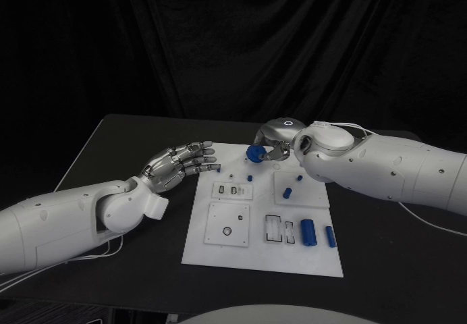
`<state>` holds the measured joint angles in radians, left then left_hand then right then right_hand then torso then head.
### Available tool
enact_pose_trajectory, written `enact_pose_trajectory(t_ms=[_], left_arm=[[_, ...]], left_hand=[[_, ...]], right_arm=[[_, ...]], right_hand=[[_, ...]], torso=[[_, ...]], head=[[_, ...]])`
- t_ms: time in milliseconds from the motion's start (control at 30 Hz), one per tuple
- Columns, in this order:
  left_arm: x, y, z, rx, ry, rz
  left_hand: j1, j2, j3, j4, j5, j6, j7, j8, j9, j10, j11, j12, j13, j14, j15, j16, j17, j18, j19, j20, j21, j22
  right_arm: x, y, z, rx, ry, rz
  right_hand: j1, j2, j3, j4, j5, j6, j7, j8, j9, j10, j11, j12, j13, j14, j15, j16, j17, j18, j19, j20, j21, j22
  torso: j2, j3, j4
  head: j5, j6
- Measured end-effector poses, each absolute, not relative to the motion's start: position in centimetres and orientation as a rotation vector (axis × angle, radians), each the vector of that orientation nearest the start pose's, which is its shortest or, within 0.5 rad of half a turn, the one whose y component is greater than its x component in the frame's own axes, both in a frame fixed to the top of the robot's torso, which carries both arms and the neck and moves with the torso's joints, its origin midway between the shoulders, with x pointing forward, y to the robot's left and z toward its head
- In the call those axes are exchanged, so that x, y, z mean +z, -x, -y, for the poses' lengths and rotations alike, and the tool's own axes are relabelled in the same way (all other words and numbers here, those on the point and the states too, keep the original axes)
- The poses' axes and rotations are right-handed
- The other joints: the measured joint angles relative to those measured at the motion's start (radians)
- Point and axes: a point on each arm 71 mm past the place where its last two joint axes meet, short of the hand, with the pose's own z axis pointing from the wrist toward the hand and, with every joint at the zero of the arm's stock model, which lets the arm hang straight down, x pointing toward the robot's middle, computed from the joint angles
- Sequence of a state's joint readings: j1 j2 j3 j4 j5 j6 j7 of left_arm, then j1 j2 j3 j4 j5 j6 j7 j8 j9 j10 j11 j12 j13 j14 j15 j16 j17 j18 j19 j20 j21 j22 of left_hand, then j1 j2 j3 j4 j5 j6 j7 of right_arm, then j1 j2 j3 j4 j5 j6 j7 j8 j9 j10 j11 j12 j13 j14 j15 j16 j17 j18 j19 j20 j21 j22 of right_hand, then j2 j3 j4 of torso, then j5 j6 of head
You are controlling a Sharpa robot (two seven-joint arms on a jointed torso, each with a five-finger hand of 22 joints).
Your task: Assemble the parts on the task board
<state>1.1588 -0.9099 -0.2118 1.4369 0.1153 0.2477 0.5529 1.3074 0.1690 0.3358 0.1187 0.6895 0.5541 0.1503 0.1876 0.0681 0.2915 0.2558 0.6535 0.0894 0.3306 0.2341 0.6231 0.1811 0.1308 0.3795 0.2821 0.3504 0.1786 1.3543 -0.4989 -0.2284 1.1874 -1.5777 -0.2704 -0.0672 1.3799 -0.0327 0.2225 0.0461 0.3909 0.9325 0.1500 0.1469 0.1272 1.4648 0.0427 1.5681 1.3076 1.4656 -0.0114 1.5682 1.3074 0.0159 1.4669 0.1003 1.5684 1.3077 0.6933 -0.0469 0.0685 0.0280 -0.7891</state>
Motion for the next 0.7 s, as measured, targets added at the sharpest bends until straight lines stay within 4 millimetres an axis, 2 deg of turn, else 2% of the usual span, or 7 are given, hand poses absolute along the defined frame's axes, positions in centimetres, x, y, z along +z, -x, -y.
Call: enact_pose_trajectory(t_ms=[333,533,600,700], left_arm=[[-24.6,-45.5,-24.8,-1.965,1.201,-1.534],[-24.6,-45.6,-24.7,-1.966,1.201,-1.535],[-24.6,-45.6,-24.7,-1.966,1.201,-1.535],[-24.6,-45.5,-24.7,-1.967,1.201,-1.535]], left_hand=[[0.0,0.0,0.0,0.0,0.0,0.0,0.0,0.0,0.0,0.0,0.0,0.0,0.0,0.0,0.0,0.0,0.0,0.0,0.0,0.0,0.0,0.0],[0.0,0.0,0.0,0.0,0.0,0.0,0.0,0.0,0.0,0.0,0.0,0.0,0.0,0.0,0.0,0.0,0.0,0.0,0.0,0.0,0.0,0.0],[0.0,0.0,0.003,-0.003,0.0,0.0,0.0,0.0,0.0,0.0,0.0,0.004,0.0,0.0,0.0,0.0,0.0,0.0,0.0,0.0,0.0,0.0],[0.0,0.0,0.003,-0.003,0.0,0.0,0.0,0.0,0.0,0.0,0.0,0.004,0.0,0.0,0.0,0.0,0.0,0.0,0.0,0.0,0.0,0.0]], right_arm=[[-20.0,-54.7,10.3,0.503,0.518,-1.67],[-20.3,-54.9,10.0,0.502,0.521,-1.68],[-20.3,-55.0,10.0,0.5,0.521,-1.681],[-20.3,-55.1,9.9,0.497,0.52,-1.682]], right_hand=[[0.0,0.0,0.001,0.001,0.0,-0.005,-0.005,0.006,0.0,0.0,0.0,0.0,0.0,0.0,0.0,0.0,0.0,0.0,0.0,0.0,0.0,0.0],[0.0,-0.001,0.003,0.003,-0.009,-0.011,-0.011,0.011,0.0,0.0,0.0,0.0,0.0,0.0,0.0,0.0,0.0,0.0,0.0,0.0,0.0,0.0],[-0.005,-0.006,0.005,0.005,-0.016,-0.014,-0.014,0.029,0.0,0.003,0.004,0.0,0.0,0.0,0.0,0.0,0.0,0.0,0.0,0.0,-0.002,0.0],[-0.005,-0.006,0.009,0.009,-0.025,-0.018,-0.018,0.032,0.0,0.002,0.013,0.0,0.0,0.0,0.008,0.0,0.0,0.0,-0.001,0.001,-0.01,0.0]], torso=[[0.001,0.0015,0.0042],[0.001,0.0012,0.0038],[0.001,0.0009,0.0033],[0.001,0.0005,0.0025]], head=[[-0.006,-0.002],[-0.005,-0.004],[-0.004,-0.004],[-0.004,-0.005]])
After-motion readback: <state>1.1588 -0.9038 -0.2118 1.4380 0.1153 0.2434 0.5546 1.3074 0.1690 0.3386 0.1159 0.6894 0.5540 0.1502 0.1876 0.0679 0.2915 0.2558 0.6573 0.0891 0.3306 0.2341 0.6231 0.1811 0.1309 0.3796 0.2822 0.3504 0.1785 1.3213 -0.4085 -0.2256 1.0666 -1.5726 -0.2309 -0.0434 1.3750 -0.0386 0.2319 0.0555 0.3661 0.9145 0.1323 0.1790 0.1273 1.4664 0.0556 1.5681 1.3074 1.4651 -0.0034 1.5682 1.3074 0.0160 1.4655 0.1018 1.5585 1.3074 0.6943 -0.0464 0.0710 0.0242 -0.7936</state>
